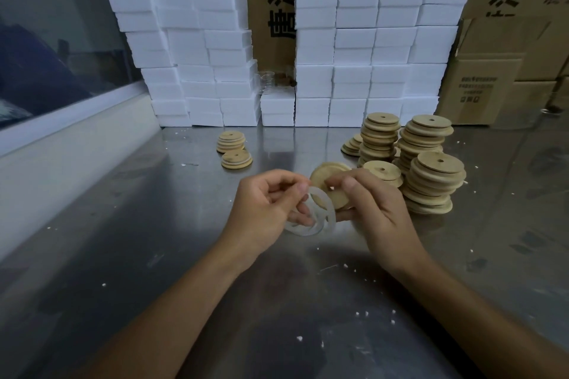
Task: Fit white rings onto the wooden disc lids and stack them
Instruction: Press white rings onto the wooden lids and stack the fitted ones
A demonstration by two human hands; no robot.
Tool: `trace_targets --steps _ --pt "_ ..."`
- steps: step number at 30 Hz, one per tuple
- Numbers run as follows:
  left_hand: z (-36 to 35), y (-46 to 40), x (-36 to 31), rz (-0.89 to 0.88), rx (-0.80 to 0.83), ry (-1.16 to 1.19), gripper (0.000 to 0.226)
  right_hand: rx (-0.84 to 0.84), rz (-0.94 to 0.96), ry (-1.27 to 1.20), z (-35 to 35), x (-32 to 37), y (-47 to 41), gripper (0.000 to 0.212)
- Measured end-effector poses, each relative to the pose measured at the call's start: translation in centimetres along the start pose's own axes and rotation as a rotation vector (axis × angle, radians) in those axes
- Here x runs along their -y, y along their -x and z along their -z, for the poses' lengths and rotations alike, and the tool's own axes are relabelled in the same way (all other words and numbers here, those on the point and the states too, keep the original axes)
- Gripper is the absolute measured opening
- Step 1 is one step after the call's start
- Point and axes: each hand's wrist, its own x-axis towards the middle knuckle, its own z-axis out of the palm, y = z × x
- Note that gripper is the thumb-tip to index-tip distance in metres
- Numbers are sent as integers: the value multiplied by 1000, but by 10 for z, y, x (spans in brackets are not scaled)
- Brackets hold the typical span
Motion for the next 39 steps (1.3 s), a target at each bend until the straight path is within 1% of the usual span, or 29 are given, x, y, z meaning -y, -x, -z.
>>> trace_targets --steps 1,2,5,7,10,13,15,16,18,19,21,24,26,27,30,31,36,39 --pt "0 0 0 13 -12 45 9 23 -9 13 -1 1 1 42" --pt "1 0 -1 17 -27 76 7 39 -10 56 -2 0 2 43" --pt "0 0 -2 -6 -77 76 7 63 11 201 -4 -6 2 31" --pt "0 -1 -1 -25 -96 38 7 74 37 181 -5 -10 3 20" --pt "0 0 2 -75 -85 -71 11 60 43 154 -6 -12 2 17" --pt "1 -1 7 -167 -70 -295 14 88 43 159 -6 -12 1 14" --pt "-1 -1 9 -148 -93 -384 12 110 33 155 -5 -13 2 14" --pt "-2 0 10 -81 -105 -343 11 118 22 147 -5 -13 2 15" --pt "-6 2 10 101 -101 -121 11 127 -10 131 -4 -13 3 14" --pt "-7 3 10 160 -97 -28 12 122 -24 130 -4 -13 4 14" --pt "-10 4 10 189 -115 19 12 91 -46 108 -4 -11 5 16" --pt "-13 5 12 183 -162 -4 11 47 -61 113 -4 -11 5 11" --pt "-13 5 13 162 -184 -49 12 20 -57 162 -4 -13 5 4" --pt "-12 4 14 128 -194 -113 13 11 -56 184 -4 -14 5 1" --pt "-9 3 17 -46 -200 -413 18 -1 -55 217 -3 -15 4 1" --pt "-9 4 17 -78 -203 -469 19 -5 -62 211 -3 -15 4 1" --pt "-7 4 20 -138 -227 -499 20 -22 -123 200 -4 -14 3 3" --pt "-5 2 20 -119 -220 -468 20 -36 -158 164 -5 -11 3 2"
